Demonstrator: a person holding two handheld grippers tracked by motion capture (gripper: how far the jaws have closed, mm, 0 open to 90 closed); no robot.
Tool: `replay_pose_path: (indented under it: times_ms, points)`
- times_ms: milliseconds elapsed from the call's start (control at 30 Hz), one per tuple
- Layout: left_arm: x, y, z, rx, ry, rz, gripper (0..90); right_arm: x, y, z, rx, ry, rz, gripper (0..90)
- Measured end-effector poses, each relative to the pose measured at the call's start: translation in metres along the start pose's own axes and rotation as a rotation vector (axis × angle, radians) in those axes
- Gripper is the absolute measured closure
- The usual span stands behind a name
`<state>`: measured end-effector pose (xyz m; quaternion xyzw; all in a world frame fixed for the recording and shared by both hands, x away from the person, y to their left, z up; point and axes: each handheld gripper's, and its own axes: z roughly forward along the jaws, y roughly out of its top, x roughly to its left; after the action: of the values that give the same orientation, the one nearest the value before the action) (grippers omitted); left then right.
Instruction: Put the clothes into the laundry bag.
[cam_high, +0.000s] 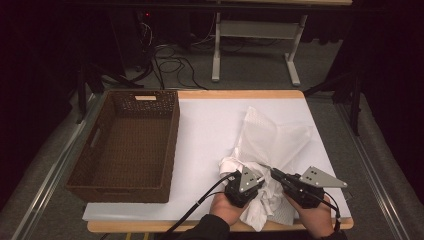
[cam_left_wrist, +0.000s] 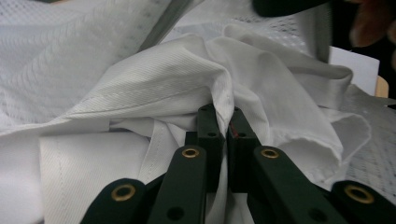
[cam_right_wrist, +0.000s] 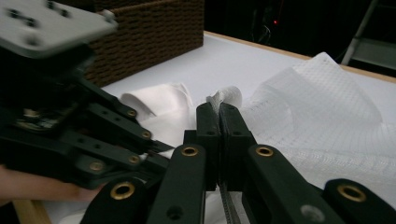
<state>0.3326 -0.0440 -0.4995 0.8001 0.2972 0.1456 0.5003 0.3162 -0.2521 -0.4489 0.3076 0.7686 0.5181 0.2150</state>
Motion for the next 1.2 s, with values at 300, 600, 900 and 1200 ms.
replay_pose_path:
  times_ms: [300,600,900,1200]
  points:
    - [0.007,0.002,0.004,0.011,0.033,-0.058,79.3,0.006,0.002,-0.006,-0.027,0.007,-0.027,89.5]
    - [0.013,0.001,-0.032,-0.119,0.031,-0.015,47.6,0.003,-0.001,-0.004,-0.006,0.0,-0.012,89.5]
    - [0.046,0.006,-0.013,-0.061,0.074,-0.127,23.5,0.003,-0.001,-0.001,0.005,0.001,-0.013,89.5]
    - [0.039,0.006,0.0,-0.041,0.015,-0.052,73.2,0.002,-0.003,0.002,0.017,-0.002,-0.006,89.5]
